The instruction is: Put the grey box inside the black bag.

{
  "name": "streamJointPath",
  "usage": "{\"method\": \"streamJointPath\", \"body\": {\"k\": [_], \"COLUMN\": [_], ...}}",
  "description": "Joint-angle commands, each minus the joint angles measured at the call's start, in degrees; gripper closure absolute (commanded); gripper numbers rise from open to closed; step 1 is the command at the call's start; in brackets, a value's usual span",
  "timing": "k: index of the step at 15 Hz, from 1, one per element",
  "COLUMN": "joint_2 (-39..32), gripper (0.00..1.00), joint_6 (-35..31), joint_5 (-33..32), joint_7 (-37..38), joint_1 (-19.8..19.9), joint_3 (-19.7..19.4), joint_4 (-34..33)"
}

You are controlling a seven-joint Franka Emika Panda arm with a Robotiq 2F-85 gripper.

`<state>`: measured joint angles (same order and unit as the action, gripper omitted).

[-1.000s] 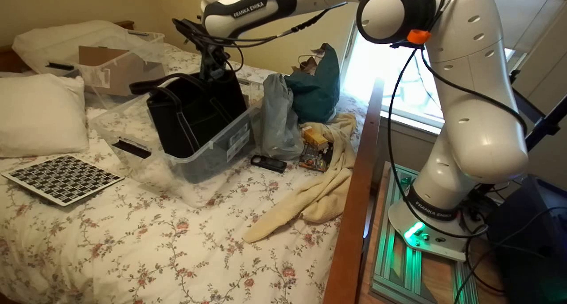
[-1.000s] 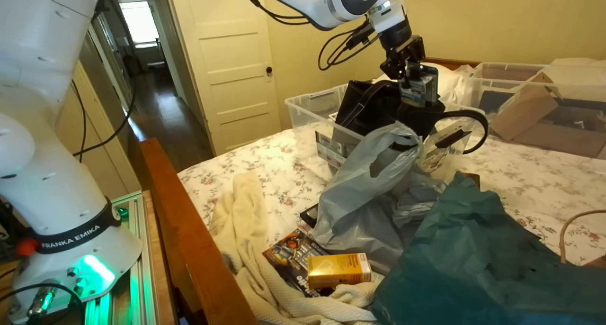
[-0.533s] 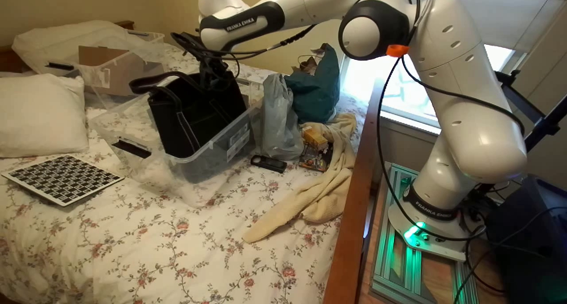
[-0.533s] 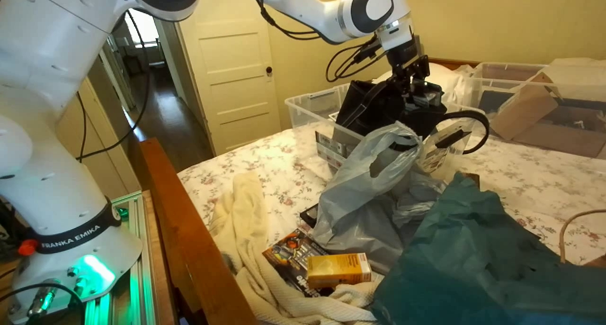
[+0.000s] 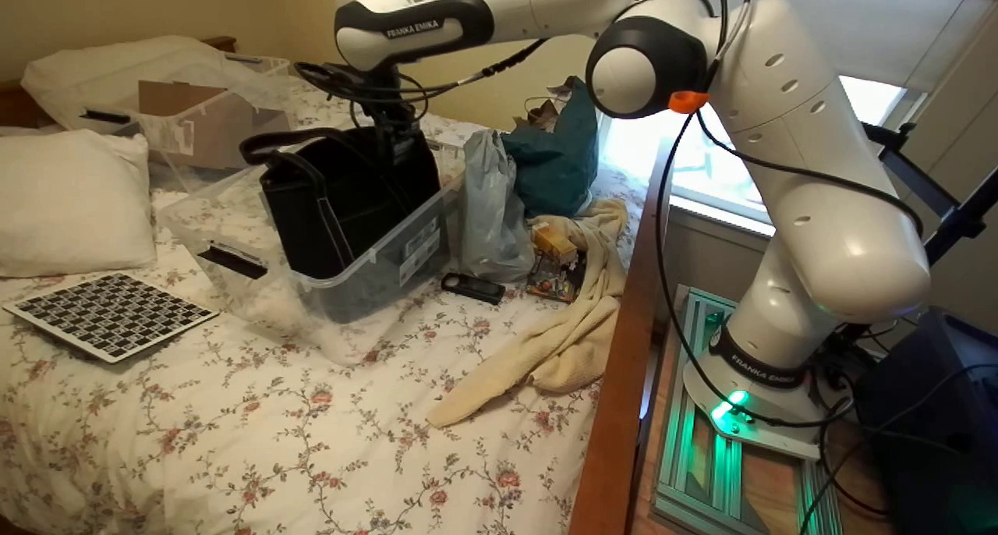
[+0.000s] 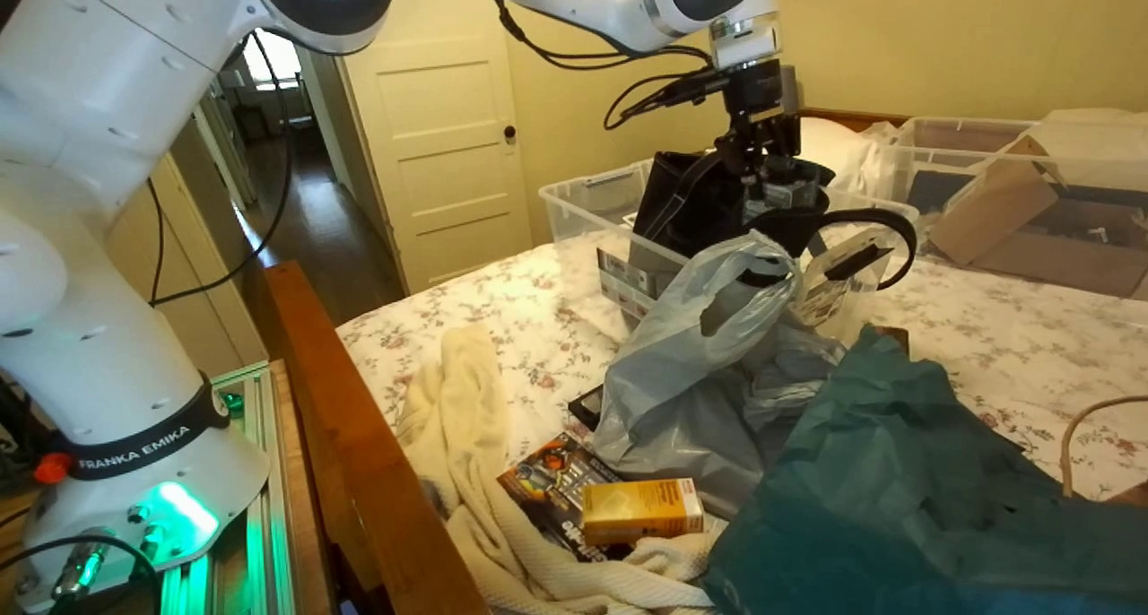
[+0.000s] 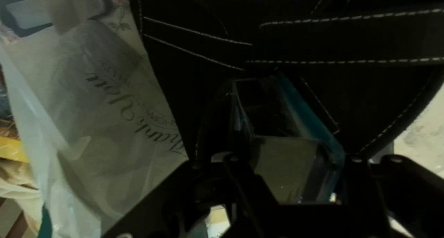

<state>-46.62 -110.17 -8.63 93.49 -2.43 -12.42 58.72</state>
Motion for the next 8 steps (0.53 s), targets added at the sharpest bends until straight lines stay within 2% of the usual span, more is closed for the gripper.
{"method": "streamJointPath", "body": {"k": [1,3,8], "joint_2": [-2.6,-3.6,-5.5], "gripper": [0.87,0.87,0.87], "joint_6": [11.1,12.3,4.6], "joint_5": [-2.8,-2.8,-0.9], "joint_7": [-0.9,-0.6,3.1], "joint_1": [-0.7,-0.4,0.0], "joint_3": [-0.5,-0.1,-0.1], "joint_4": [-5.5,-7.5,-10.0]}}
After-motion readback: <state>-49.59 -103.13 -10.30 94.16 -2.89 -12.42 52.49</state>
